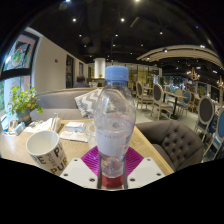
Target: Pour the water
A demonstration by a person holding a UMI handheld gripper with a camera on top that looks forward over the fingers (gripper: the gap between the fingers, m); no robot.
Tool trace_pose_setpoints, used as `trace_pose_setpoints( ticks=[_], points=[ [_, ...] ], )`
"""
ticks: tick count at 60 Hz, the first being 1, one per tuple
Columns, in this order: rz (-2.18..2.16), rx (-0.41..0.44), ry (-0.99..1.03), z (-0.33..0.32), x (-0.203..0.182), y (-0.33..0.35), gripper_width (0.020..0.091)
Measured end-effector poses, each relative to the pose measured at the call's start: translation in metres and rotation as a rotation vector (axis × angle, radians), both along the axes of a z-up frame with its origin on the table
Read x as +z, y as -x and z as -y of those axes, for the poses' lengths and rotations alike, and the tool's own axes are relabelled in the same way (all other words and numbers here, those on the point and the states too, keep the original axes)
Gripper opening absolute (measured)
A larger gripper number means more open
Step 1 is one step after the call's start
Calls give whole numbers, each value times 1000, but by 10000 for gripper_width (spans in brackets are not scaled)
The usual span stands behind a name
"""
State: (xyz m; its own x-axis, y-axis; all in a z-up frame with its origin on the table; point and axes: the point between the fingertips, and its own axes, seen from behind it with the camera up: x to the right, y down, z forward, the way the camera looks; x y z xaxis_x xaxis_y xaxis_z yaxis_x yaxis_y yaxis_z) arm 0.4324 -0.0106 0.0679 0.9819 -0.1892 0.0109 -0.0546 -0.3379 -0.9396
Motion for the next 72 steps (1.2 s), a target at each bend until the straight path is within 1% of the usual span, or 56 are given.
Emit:
trace_pose_setpoints(
  ticks=[4, 9, 11, 23, 26, 30, 35, 37, 38, 40, 42, 43, 44, 46, 47, 51, 54, 62, 72],
  points=[
    [-4, -6, 14, -6, -19, -5, 283],
    [-2, -15, 27, 3, -33, -7, 286],
    [-5, -16, 0, -4, -31, -8, 283],
    [14, -20, 27, 1, -33, -7, 293],
    [10, -27, 47, 0, -35, -7, 322],
    [-9, -44, 70, -1, -37, -8, 390],
    [-22, -45, 98, 2, -38, -7, 457],
    [-27, -46, 112, 4, -38, -6, 494],
    [-29, -46, 118, 5, -38, -6, 532],
    [-32, -45, 131, 9, -36, -5, 642],
    [-33, -46, 144, 16, -32, -4, 780],
    [-34, -48, 151, 20, -30, -3, 837],
    [-35, -52, 158, 24, -28, -3, 870],
    [-37, -60, 171, 33, -23, -2, 831],
    [-36, -64, 177, 36, -23, 0, 825],
    [-43, -83, 210, 58, -14, 5, 867],
    [-57, -94, 237, 77, -6, 11, 848],
    [-71, -124, 302, 132, 18, 38, 854],
    [-67, -171, 330, 196, 68, 79, 854]
  ],
)
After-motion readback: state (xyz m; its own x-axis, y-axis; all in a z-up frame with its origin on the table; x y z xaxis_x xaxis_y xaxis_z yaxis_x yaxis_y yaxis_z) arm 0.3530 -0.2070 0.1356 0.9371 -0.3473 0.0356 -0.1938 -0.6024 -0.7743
